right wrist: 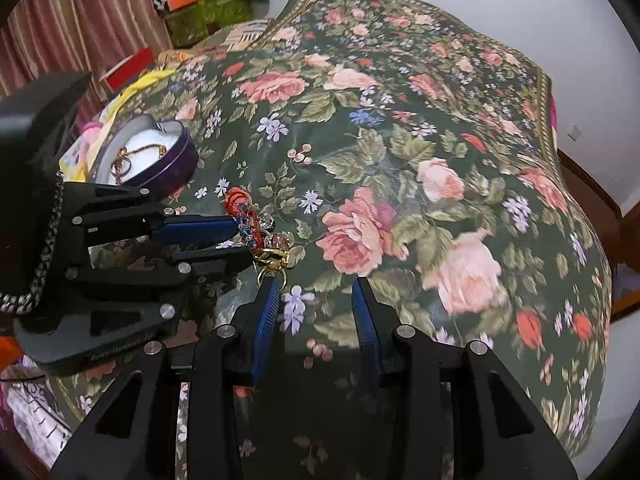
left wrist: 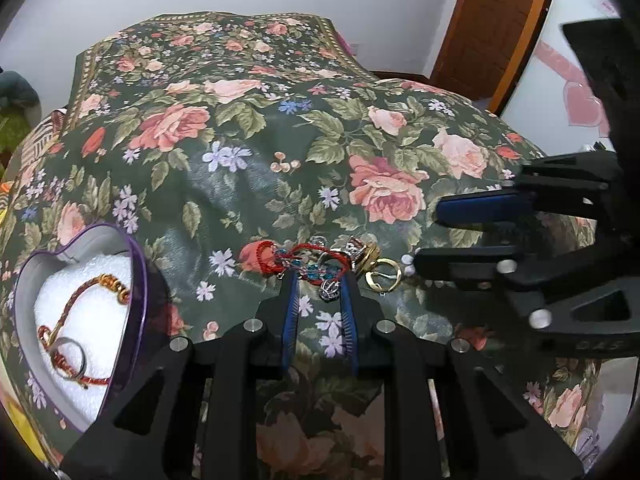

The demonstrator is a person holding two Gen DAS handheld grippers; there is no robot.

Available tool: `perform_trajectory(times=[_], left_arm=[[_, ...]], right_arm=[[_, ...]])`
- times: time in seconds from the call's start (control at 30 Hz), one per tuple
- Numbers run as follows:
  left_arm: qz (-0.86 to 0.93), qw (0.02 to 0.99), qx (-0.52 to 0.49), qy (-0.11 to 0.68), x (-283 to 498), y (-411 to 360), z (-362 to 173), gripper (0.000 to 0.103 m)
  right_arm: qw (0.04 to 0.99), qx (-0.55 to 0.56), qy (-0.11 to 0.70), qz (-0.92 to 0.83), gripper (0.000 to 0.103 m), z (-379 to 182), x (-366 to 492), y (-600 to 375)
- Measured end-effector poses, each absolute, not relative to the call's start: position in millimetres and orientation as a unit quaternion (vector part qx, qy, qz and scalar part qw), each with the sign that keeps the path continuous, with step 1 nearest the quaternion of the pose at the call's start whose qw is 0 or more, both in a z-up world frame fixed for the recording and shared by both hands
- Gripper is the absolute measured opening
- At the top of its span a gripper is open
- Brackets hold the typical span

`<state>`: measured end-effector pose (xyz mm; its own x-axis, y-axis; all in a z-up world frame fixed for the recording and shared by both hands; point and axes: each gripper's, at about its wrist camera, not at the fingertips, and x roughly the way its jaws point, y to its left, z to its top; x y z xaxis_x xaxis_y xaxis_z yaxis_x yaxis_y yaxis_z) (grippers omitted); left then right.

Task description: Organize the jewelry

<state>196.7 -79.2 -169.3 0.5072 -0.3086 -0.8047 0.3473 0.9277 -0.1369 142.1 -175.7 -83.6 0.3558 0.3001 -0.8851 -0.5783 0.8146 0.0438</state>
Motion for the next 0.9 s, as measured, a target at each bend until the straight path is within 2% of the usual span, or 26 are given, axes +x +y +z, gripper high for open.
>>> perform_trajectory(times=[0.07,0.17,0.9], left_arm=[[-0.193,0.868,0.021,0.457,197,-80,-169,0.020],[-0.202,0.867,0.021,0.456,198,-81,-170,0.008],[-0.156,0.891,-0.017,0.426,152,-26,-141,0.009]], right_arm=[[0.808,-0.142,0.501,0.274,0.035,-83,141,-174],[0.806,-0.144,0.502,0.279,0.035,-84,138,-174],[0.795,-0.122,0.515,0.298,0.035,-85,128,-153]])
